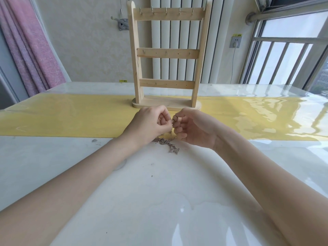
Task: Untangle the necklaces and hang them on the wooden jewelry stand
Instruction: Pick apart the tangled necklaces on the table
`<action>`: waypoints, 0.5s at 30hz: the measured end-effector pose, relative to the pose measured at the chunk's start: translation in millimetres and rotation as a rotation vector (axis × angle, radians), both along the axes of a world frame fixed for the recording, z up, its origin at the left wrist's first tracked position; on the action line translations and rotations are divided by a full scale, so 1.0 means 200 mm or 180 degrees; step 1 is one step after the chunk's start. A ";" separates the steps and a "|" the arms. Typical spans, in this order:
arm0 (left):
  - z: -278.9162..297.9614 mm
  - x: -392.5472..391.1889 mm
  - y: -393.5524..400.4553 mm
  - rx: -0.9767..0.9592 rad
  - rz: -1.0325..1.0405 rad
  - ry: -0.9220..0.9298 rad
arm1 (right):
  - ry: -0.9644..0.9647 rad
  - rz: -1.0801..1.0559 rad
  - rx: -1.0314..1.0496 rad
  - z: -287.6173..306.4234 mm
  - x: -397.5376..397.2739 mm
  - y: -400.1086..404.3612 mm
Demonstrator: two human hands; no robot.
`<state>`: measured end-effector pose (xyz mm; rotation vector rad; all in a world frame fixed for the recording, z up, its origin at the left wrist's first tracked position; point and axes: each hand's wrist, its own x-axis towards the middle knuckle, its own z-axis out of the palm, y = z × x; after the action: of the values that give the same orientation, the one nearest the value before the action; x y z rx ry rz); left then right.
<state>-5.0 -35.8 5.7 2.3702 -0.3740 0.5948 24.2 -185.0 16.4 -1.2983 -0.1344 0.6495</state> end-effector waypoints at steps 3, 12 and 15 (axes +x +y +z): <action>0.00 0.00 0.01 -0.0051 -0.0048 -0.0067 | -0.0065 0.0018 -0.0036 0.00 0.00 0.00; 0.04 0.00 0.02 -0.1441 -0.0715 0.0388 | -0.0046 -0.0129 0.0225 0.00 0.01 -0.01; 0.04 0.00 0.02 -0.1164 -0.0771 0.0571 | -0.0033 -0.0134 0.0424 0.00 0.02 -0.02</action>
<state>-5.6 -31.0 14.0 1.9722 -0.4241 0.3038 27.6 -188.4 16.7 -1.1733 -0.1560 0.5883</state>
